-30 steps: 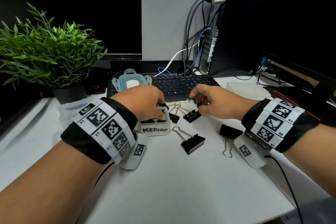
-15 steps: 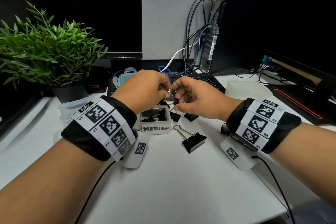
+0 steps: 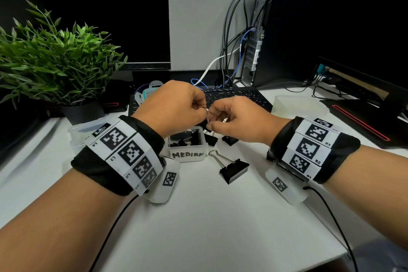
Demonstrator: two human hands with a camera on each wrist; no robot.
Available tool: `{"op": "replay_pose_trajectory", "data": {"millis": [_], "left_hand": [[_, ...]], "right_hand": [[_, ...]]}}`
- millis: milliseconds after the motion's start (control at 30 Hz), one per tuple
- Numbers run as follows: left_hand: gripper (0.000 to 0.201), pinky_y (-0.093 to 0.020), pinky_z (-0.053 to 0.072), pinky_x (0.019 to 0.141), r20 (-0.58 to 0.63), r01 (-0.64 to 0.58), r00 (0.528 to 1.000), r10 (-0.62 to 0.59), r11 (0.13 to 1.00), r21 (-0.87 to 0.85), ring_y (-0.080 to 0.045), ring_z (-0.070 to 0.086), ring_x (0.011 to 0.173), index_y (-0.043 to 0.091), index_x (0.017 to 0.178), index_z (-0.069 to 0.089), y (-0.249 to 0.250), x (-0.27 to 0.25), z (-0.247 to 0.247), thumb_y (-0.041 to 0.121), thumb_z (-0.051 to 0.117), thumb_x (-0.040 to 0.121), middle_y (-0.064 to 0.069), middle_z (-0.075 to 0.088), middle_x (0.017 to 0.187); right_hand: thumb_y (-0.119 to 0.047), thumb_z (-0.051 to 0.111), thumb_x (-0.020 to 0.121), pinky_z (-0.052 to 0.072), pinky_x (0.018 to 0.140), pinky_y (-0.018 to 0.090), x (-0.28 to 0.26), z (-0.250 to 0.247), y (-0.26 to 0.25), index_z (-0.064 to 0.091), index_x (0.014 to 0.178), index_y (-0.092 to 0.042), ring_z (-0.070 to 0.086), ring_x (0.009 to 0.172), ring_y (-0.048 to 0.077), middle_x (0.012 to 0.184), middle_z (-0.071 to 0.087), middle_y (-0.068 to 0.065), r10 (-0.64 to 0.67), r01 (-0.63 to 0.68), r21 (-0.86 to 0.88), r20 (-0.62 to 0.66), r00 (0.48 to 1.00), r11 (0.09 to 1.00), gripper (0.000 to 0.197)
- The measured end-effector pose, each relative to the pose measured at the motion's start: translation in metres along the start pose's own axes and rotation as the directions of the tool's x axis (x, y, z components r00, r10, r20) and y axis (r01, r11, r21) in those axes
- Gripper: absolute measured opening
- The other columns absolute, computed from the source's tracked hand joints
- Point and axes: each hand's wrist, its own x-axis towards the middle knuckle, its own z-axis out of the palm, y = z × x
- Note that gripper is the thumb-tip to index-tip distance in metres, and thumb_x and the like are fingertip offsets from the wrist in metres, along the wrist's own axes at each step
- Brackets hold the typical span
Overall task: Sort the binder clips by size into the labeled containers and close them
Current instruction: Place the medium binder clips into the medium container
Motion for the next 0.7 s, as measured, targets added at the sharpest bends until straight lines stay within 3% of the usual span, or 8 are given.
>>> {"op": "replay_pose_trajectory", "data": {"millis": [133,233,300,400,467,567,700], "left_hand": [[0.012,-0.030,0.052,0.063,0.021,-0.021,1.000,0.022,0.999,-0.032,-0.007,0.057,0.064,0.022,0.074,0.067,0.0014,-0.0002,0.0018,0.029,0.061,0.082,0.006,0.062,0.065],[0.011,-0.024,0.049,0.061,0.017,-0.047,0.999,0.048,0.997,-0.054,-0.003,0.056,0.066,0.025,0.081,0.068,0.0010,0.0000,0.0021,0.033,0.062,0.086,0.009,0.062,0.069],[0.007,-0.022,0.048,0.063,0.004,-0.041,0.999,0.041,0.997,-0.069,-0.001,0.056,0.069,0.027,0.087,0.067,-0.0007,0.0007,0.0020,0.033,0.063,0.087,0.010,0.063,0.075],[0.019,-0.021,0.047,0.068,0.041,-0.004,0.999,0.006,0.999,-0.046,-0.001,0.055,0.072,0.029,0.100,0.065,-0.0028,0.0009,0.0023,0.033,0.069,0.082,0.012,0.061,0.084],[0.031,-0.021,0.046,0.071,0.057,0.002,0.998,-0.001,1.000,-0.019,-0.004,0.055,0.079,0.030,0.107,0.064,-0.0031,0.0009,0.0032,0.036,0.073,0.078,0.013,0.061,0.090],[0.035,-0.020,0.043,0.071,0.034,0.000,0.999,0.000,1.000,-0.003,-0.005,0.056,0.084,0.030,0.105,0.064,-0.0015,0.0007,0.0034,0.037,0.077,0.073,0.014,0.059,0.090],[0.021,-0.022,0.049,0.072,0.016,0.006,1.000,-0.005,1.000,-0.031,-0.006,0.059,0.080,0.025,0.095,0.066,-0.0004,0.0013,0.0034,0.029,0.075,0.077,0.012,0.062,0.083]], "right_hand": [[-0.016,0.066,0.085,0.038,0.052,0.008,0.0014,0.0004,0.0020,0.052,0.066,-0.031,0.050,0.052,-0.004,0.059,0.054,-0.014,-0.018,0.016,-0.029,-0.060,0.998,0.999,0.028],[-0.015,0.065,0.085,0.044,0.054,0.017,0.0024,0.0012,0.0044,0.054,0.067,-0.023,0.050,0.054,0.002,0.063,0.059,-0.005,-0.002,-0.001,-0.035,-0.087,0.996,0.999,0.022],[-0.011,0.063,0.086,0.050,0.056,0.027,0.0027,0.0007,0.0043,0.057,0.073,-0.018,0.056,0.054,0.009,0.066,0.064,0.005,0.033,-0.031,0.025,-0.107,0.994,0.999,0.016],[-0.004,0.061,0.088,0.054,0.053,0.023,0.0041,-0.0007,0.0032,0.054,0.075,-0.015,0.064,0.051,0.008,0.063,0.065,0.009,0.077,-0.053,0.192,-0.124,0.989,0.980,0.018],[-0.002,0.061,0.088,0.058,0.057,0.027,0.0049,-0.0011,0.0030,0.053,0.076,-0.012,0.068,0.056,0.013,0.066,0.066,0.014,0.094,-0.054,0.292,-0.124,0.988,0.955,0.017],[0.001,0.059,0.088,0.061,0.065,0.036,0.0046,0.0016,0.0029,0.052,0.077,-0.009,0.071,0.067,0.021,0.071,0.068,0.019,0.097,-0.040,0.384,-0.129,0.987,0.922,0.017],[0.000,0.059,0.089,0.060,0.067,0.036,0.0045,0.0066,0.0006,0.051,0.076,-0.010,0.071,0.068,0.021,0.072,0.067,0.018,0.116,-0.051,0.444,-0.120,0.986,0.895,0.018]]}}
